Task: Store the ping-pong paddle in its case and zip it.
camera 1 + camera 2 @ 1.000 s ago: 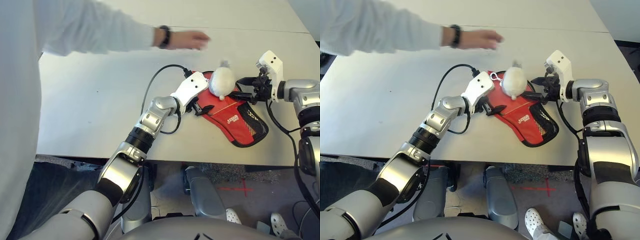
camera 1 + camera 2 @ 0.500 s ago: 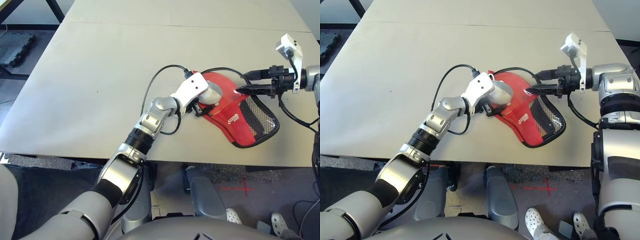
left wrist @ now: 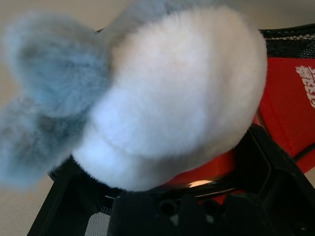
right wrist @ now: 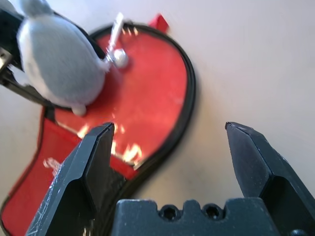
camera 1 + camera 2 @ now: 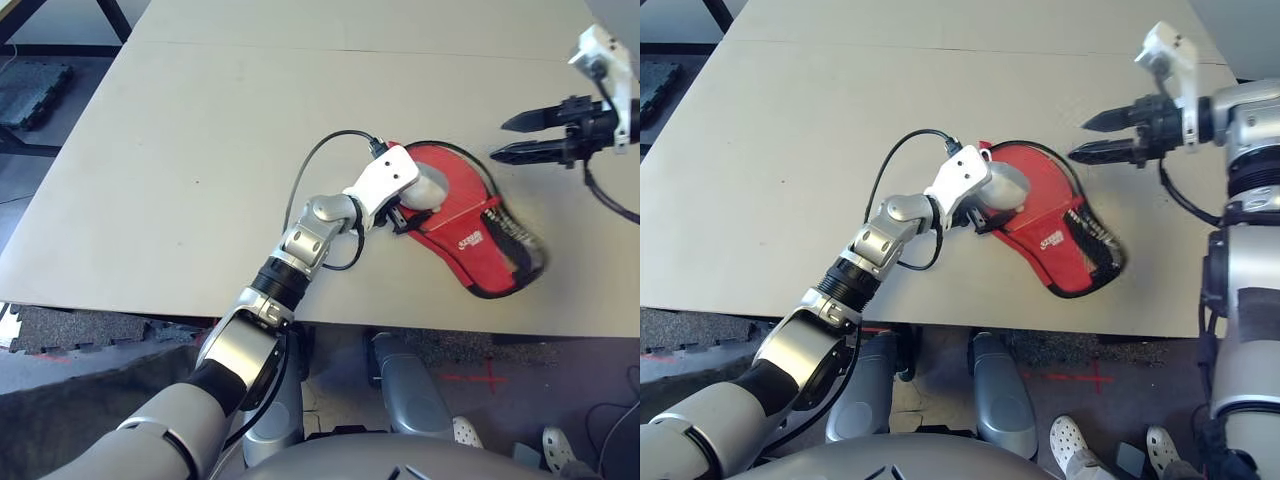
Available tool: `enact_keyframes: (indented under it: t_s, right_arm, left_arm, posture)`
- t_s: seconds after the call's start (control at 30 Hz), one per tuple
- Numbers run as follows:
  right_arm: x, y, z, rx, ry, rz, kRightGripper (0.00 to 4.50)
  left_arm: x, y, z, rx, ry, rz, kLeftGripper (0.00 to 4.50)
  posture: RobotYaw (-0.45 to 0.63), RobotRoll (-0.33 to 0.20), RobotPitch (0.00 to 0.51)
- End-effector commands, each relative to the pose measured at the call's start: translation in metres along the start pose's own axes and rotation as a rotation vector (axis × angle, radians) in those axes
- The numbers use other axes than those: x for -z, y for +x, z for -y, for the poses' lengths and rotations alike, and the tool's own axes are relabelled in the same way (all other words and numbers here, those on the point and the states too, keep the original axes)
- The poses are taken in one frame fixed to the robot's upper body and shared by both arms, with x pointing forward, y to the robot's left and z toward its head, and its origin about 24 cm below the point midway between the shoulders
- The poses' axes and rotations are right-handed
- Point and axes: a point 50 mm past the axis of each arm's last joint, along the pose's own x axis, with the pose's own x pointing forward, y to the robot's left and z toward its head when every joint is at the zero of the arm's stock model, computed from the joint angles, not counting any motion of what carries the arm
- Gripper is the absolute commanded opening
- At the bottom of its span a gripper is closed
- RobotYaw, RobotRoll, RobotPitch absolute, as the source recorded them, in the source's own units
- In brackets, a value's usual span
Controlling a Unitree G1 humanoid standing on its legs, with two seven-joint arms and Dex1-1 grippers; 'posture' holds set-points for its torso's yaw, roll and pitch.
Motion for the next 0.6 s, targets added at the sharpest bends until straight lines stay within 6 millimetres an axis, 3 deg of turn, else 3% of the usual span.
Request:
enact_keyframes:
  t_s: [0.03,0.17,0.33,0.47,0.6]
  right_arm:
    - [0.003,-0.008,0.003,0.049,0.008,-0.002,4.50]
    - [-0.002,0.001,0.001,-0.004,0.001,0.050,4.50]
    - [-0.011,0.025,-0.009,-0.147,-0.009,0.097,4.50]
    - [-0.017,0.056,-0.022,-0.262,-0.035,0.108,4.50]
    - [-0.021,0.066,-0.028,-0.308,-0.036,0.109,4.50]
  left_arm:
    - [0.030,-0.001,0.007,0.010,-0.056,-0.121,4.49]
    - [0.030,-0.001,0.007,0.009,-0.056,-0.121,4.49]
    - [0.030,-0.001,0.006,0.005,-0.054,-0.122,4.49]
    - [0.030,-0.003,0.003,-0.006,-0.056,-0.127,4.49]
    - [0.031,-0.005,0.002,-0.012,-0.059,-0.130,4.49]
  posture:
    - [-0.05,0.000,0.271]
    - [-0.05,0.000,0.272]
    - [-0.04,0.000,0.274]
    - [-0.03,0.000,0.277]
    - [-0.02,0.000,0.284]
